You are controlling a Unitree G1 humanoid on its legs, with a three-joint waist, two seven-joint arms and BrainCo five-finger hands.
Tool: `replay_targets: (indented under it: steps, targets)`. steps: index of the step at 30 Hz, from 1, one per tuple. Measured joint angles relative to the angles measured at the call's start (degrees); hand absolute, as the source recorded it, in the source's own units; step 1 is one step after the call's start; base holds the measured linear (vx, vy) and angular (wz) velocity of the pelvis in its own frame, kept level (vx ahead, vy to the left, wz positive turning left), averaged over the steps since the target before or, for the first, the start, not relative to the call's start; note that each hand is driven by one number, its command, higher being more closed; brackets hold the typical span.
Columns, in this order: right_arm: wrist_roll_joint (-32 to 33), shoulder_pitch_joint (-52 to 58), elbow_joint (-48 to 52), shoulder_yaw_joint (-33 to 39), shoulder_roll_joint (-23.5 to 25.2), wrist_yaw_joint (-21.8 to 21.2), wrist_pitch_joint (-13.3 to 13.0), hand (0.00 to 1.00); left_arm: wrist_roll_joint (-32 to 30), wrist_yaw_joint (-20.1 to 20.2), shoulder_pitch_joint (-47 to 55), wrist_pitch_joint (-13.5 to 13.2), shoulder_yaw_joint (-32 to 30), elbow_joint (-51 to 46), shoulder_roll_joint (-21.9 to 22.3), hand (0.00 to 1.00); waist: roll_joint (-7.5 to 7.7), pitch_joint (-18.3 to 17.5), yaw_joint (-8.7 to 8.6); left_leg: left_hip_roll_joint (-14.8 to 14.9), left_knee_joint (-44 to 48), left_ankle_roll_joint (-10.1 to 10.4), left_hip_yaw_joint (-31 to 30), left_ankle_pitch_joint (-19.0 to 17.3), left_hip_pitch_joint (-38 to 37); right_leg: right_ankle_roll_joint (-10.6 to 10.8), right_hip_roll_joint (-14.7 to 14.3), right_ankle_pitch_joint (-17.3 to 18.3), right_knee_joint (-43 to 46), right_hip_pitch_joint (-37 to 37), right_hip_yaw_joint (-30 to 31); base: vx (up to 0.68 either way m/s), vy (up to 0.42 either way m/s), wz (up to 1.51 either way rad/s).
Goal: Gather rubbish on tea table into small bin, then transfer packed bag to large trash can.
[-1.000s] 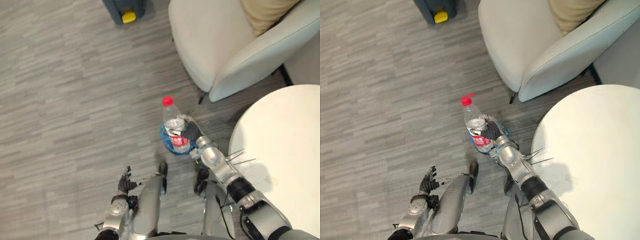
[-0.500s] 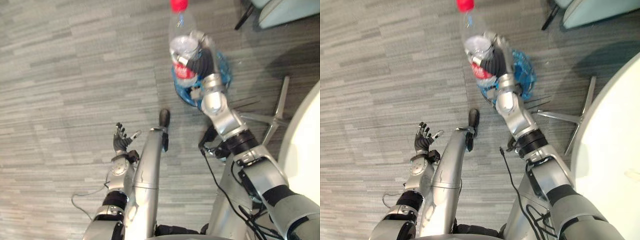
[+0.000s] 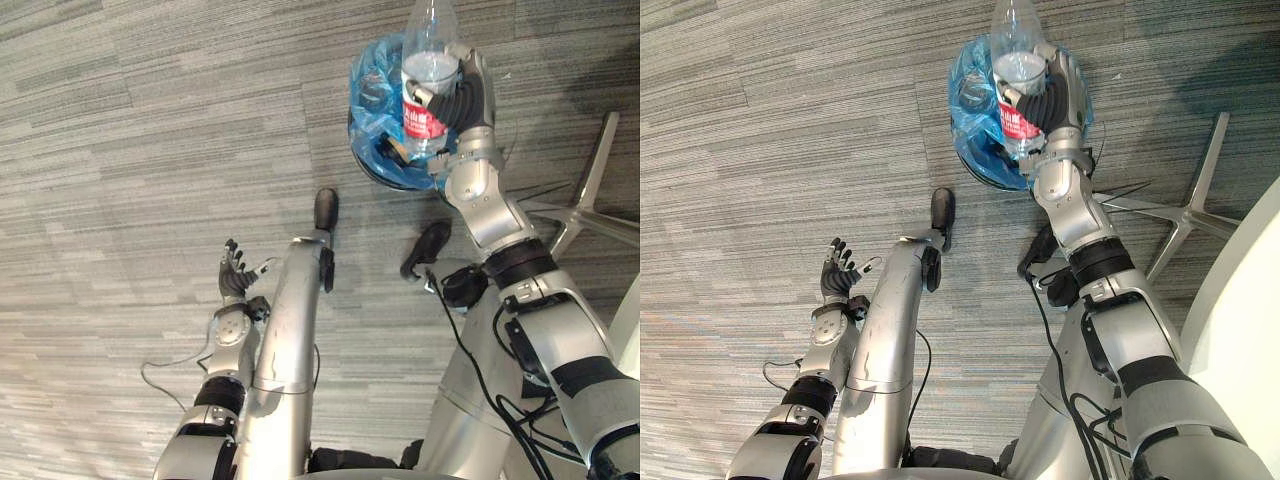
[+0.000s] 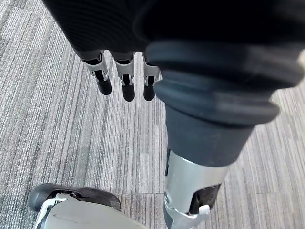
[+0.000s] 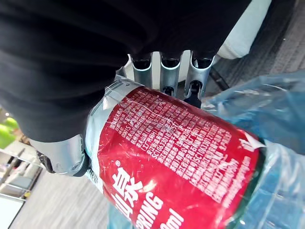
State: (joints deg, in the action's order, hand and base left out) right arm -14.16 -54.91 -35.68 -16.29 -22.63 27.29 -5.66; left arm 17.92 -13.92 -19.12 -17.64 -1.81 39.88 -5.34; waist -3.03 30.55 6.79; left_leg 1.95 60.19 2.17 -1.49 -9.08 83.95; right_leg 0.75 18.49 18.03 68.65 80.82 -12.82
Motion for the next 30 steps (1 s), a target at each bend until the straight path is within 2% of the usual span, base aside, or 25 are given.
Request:
replay_targets:
  steps: [8, 12, 19, 21, 24, 26, 30]
  targets:
    - [-2.0, 5.4, 12.2, 1.1, 2.7, 0.5, -0.4, 0.0, 0.0, 0.0, 0.1, 0.5, -0.1, -0.1, -1.0, 0.0, 1.09, -0.1, -1.22, 0.5, -0.2, 0.2, -0.1, 0.1, -1.1, 0.0, -0.5, 0.0, -0.6, -1.2, -0.3, -0.02, 0.015, -0.02]
    - [-4.8, 10.2, 18.8, 2.1, 4.3, 1.1, -0.6, 0.0, 0.0, 0.0, 0.2, 0.9, -0.5, -0.1, -1.9, 0.0, 2.81, -0.2, -1.48, 1.0, -1.4, 0.2, 0.0, 0.1, -2.8, 0.0, -1.4, 0.0, -1.9, -2.8, -0.2, -0.02, 0.016, -0.05]
    - [-12.8, 12.4, 19.0, 1.9, 4.2, 1.0, -0.6, 0.0, -0.1, -0.1, 0.6, 1.0, -1.5, -0.1, -1.7, 0.0, 3.22, -0.3, -1.66, 1.1, -2.8, 0.4, 0.1, 0.2, -4.7, 0.0, -1.5, 0.0, -3.2, -4.7, -0.6, -0.01, 0.004, 0.01]
    - [-14.8, 11.6, 16.6, 1.5, 4.2, 0.3, -0.5, 0.0, -0.1, -0.1, 0.6, 1.0, -1.6, -0.1, -1.7, 0.0, 3.22, -0.3, -1.68, 1.1, -3.4, 0.5, 0.1, 0.3, -4.7, -0.3, -1.6, -0.2, -3.8, -4.8, -0.8, 0.0, 0.0, 0.0]
    - [-17.6, 7.9, 6.0, -0.9, 4.4, -0.9, 0.6, 0.0, -0.1, -0.1, 0.6, 1.0, -1.4, -0.4, -1.7, 0.0, 3.22, -0.3, -1.54, 1.1, -3.9, 0.5, 0.1, 0.4, -4.5, -0.6, -1.6, -0.4, -4.4, -4.7, -1.0, 0.0, 0.0, 0.0]
    - [-18.9, 5.0, -1.7, -2.8, 5.4, -1.8, 2.4, 0.0, 0.0, -0.1, 0.6, 0.9, -1.2, -0.9, -1.7, 0.0, 3.22, -0.3, -1.41, 1.0, -4.2, 0.5, -0.2, 0.5, -4.1, -0.7, -1.6, -0.4, -4.6, -4.5, -1.4, 0.0, 0.011, 0.02]
    - [-20.1, -0.4, -10.8, -2.9, 6.4, -2.3, 5.0, 0.0, 0.6, 0.0, 0.3, 0.3, -0.5, -1.4, -1.9, 0.0, 3.21, -0.3, -1.21, 0.7, -4.2, 0.6, -0.3, 0.7, -2.1, -0.9, -1.3, -0.5, -4.1, -2.4, -1.4, -0.01, 0.018, 0.03]
